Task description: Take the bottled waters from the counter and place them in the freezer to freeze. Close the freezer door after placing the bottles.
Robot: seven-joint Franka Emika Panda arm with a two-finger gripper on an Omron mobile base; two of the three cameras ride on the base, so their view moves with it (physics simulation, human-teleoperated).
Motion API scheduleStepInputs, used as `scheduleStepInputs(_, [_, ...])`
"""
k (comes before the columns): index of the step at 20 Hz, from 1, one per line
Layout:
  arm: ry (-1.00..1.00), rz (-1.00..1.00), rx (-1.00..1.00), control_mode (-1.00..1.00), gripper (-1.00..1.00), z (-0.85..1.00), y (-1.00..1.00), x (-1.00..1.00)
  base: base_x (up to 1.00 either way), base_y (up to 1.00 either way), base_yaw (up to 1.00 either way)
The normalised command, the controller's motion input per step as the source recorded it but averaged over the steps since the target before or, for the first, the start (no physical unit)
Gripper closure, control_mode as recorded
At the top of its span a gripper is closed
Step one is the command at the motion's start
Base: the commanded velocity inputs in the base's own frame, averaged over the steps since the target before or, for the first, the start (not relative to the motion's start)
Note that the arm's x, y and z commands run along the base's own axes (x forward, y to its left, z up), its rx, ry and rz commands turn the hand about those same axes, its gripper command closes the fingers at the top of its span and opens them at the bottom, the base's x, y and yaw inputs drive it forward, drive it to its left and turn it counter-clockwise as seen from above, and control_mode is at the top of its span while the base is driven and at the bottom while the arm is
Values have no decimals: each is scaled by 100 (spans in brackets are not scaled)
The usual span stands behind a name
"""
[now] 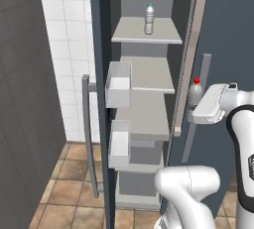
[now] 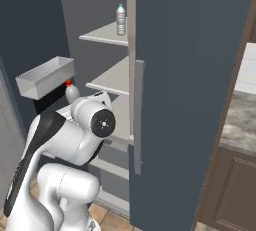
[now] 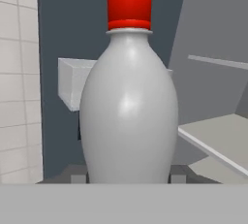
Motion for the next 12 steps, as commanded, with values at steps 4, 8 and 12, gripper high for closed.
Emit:
scheduleStepInputs(4, [0, 0, 0, 100, 100, 0, 0, 0, 42, 18, 0])
scheduleStepInputs(8, [0, 0, 0, 100, 100, 0, 0, 0, 41, 8, 0])
scheduleStepInputs(12, [0, 0, 0, 100, 100, 0, 0, 0, 44, 6, 0])
